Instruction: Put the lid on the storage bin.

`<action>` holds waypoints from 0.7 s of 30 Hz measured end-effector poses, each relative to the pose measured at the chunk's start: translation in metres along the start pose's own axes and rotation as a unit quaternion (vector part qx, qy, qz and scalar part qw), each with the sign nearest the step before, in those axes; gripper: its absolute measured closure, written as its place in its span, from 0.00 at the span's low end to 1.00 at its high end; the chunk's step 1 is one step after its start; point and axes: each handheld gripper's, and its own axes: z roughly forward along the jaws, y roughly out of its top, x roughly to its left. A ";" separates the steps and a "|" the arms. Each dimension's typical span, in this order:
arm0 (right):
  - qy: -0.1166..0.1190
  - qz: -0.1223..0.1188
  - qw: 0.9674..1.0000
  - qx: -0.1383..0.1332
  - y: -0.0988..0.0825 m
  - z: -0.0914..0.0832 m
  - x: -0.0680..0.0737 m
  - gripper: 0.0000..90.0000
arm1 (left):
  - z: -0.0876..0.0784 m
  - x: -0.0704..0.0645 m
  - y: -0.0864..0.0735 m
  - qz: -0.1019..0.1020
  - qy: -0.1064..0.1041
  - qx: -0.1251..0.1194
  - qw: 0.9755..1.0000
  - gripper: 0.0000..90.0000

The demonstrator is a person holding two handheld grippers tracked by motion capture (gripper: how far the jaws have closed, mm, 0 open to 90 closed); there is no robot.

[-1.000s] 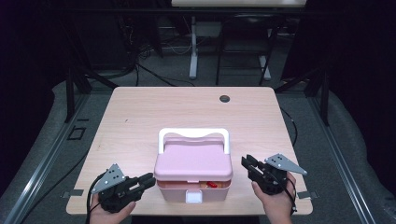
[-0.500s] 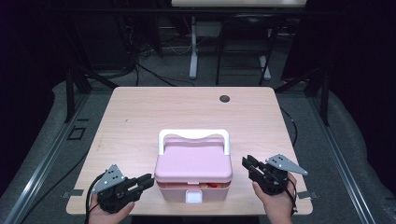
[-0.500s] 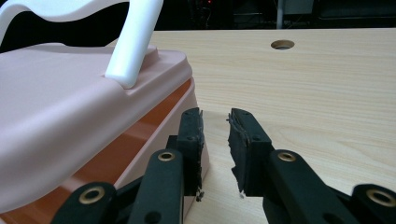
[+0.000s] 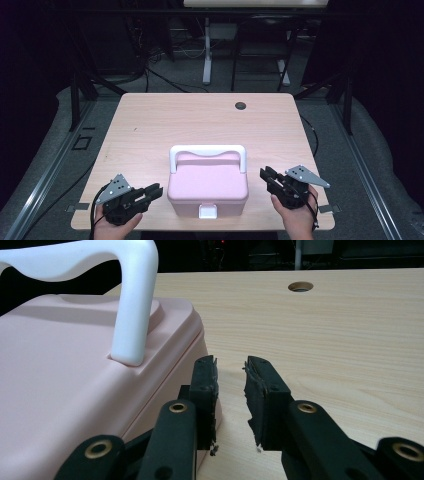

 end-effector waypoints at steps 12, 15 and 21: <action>-0.003 0.002 1.000 -0.002 0.000 0.000 -0.002 0.81 | 0.008 0.014 0.012 -0.005 0.028 -0.011 1.000 0.70; -0.005 0.004 1.000 -0.001 0.000 0.000 -0.003 0.80 | 0.012 0.021 0.017 -0.008 0.034 -0.017 0.999 0.67; -0.006 0.003 1.000 -0.003 -0.001 0.000 -0.005 0.79 | 0.022 0.033 0.024 -0.019 0.045 -0.015 0.999 0.64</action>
